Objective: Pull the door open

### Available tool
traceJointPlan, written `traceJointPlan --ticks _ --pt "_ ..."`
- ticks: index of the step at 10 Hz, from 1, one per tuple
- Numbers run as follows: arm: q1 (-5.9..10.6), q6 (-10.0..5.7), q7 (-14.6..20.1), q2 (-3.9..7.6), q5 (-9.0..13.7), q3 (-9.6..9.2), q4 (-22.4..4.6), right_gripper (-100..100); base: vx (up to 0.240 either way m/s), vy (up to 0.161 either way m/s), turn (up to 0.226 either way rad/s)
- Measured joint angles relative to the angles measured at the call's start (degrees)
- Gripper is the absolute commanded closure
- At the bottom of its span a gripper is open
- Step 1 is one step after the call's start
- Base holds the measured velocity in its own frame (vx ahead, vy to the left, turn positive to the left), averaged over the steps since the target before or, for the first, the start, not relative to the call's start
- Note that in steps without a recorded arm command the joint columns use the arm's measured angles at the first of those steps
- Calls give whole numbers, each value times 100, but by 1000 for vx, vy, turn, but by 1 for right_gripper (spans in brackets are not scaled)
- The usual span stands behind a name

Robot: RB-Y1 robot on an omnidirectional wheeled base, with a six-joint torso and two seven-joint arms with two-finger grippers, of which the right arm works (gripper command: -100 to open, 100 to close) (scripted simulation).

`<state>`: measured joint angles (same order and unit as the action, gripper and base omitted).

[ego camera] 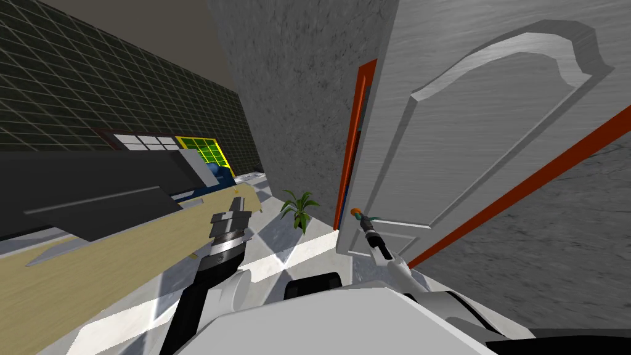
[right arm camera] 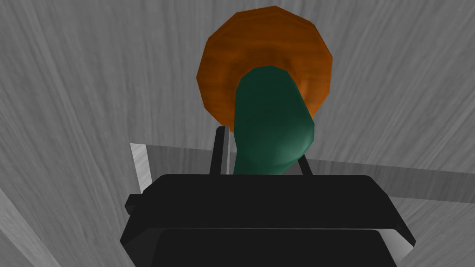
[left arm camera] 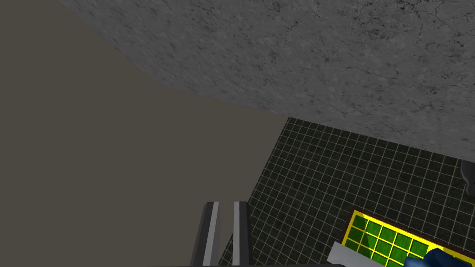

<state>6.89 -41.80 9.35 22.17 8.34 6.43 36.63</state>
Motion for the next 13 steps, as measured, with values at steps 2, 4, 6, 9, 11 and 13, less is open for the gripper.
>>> traceJointPlan --ticks 2,4,6,9,11,13 --pt "-64 -62 128 51 -61 -127 43 100 -242 -35 91" --pt "-91 -85 200 70 -88 -189 40 100 -132 -14 52" --pt "-158 -128 303 132 -125 -281 107 100 -203 -80 106" --pt "-233 -294 520 259 -217 -483 145 100 -238 -61 109" --pt "-329 -375 652 336 -273 -608 201 100 -222 -58 81" --pt "-377 -496 788 419 -327 -728 197 100 -165 -41 58"
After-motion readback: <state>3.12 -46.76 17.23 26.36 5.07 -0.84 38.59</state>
